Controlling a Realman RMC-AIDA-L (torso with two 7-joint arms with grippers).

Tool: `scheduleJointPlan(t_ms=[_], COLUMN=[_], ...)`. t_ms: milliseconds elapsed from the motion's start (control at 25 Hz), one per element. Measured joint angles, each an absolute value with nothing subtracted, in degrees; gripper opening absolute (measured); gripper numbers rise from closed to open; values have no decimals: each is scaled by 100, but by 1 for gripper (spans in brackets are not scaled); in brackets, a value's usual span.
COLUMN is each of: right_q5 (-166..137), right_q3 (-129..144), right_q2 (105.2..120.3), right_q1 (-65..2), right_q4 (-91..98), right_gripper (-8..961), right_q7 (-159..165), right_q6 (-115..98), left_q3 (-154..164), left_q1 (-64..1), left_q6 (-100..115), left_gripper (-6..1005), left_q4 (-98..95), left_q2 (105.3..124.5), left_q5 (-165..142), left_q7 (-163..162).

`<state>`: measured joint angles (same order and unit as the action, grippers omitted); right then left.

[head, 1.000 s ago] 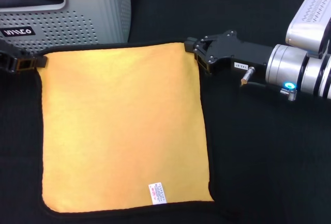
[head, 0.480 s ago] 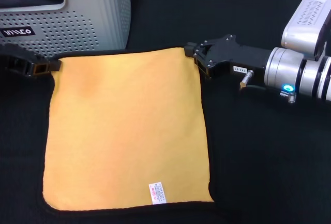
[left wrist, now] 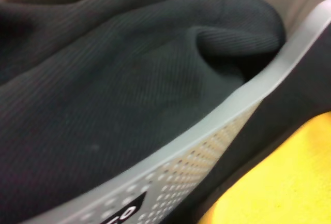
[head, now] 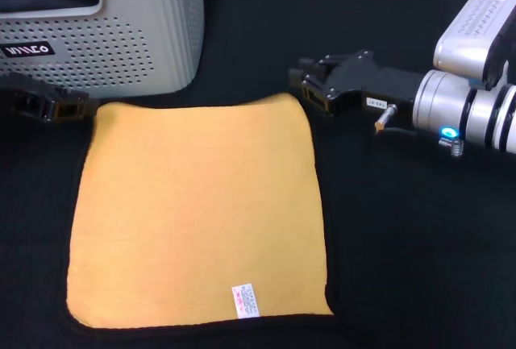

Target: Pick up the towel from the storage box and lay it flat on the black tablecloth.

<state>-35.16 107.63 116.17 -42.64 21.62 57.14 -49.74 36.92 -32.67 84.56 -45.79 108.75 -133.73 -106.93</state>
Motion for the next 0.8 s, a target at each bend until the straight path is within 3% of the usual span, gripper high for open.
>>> scheduleJointPlan(t_ms=[240,360,560,680,800], right_q5=[-3532,-3836,-4661,-5007,-5385], right_q3=[10581,10572,10563,10557,10555], right_q2=[11572,11466,11326,11322,11365], right_q1=[-4081,-3813,-3230,-2723,-2298], right_q4=[2251,2510,3162,3852,4598], right_gripper=[275,339,447,511,636], right_q7=[5665,5613,5763,5916,6187], right_q6=[-5022,-5609,-7202,-7862,-8236], left_q3=[3667,3637,3630,3630,3799], left_q1=[-3216,-3058,-2411,-2148,-1995], left_q6=[8480,9027,10654,11299,11652], left_gripper=[151,395,531,532,535], left_q4=[-4593,-4638,-4459,-4031,-3774], left_q2=[10854,10806,10844,10776,10667], left_q5=[-13365,-12855,-10953,-10379,-10124], left_q7=[-10555,-9895,-7728,-6806,-6528])
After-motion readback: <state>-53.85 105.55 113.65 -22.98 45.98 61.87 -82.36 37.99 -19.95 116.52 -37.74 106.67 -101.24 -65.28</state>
